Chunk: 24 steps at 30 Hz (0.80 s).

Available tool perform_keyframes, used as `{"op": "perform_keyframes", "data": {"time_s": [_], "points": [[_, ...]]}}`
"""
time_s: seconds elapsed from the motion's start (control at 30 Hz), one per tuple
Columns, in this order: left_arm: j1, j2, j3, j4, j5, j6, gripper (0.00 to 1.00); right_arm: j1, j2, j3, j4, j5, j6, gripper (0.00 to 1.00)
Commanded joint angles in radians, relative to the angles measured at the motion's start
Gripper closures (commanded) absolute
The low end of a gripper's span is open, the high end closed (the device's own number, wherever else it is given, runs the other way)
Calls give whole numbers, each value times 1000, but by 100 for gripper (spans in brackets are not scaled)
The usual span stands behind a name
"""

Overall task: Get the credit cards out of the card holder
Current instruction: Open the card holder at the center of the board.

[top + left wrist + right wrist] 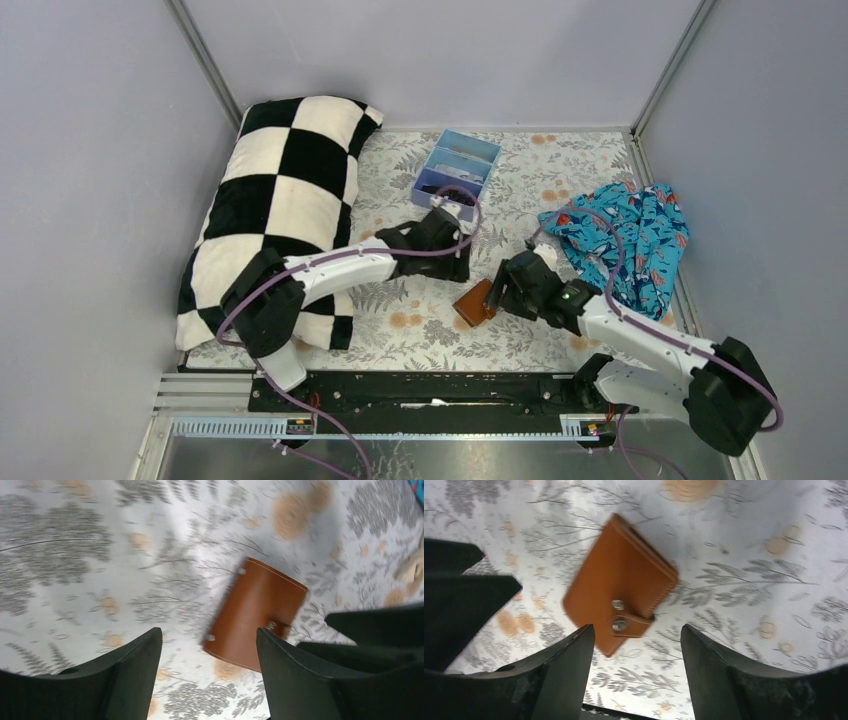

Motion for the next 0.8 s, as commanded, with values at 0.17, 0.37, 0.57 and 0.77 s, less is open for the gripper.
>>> {"op": "perform_keyframes", "data": {"time_s": [0.17, 0.37, 0.57, 0.77], "points": [[171, -205, -159, 97, 74, -118, 26, 118, 283, 195, -43, 120, 39, 32], [172, -192, -191, 96, 90, -118, 26, 144, 351, 204, -103, 210, 104, 48], [173, -180, -206, 131, 116, -129, 26, 145, 260, 150, -118, 253, 144, 87], [176, -171, -172, 93, 88, -106, 26, 144, 173, 138, -66, 240, 62, 100]]}}
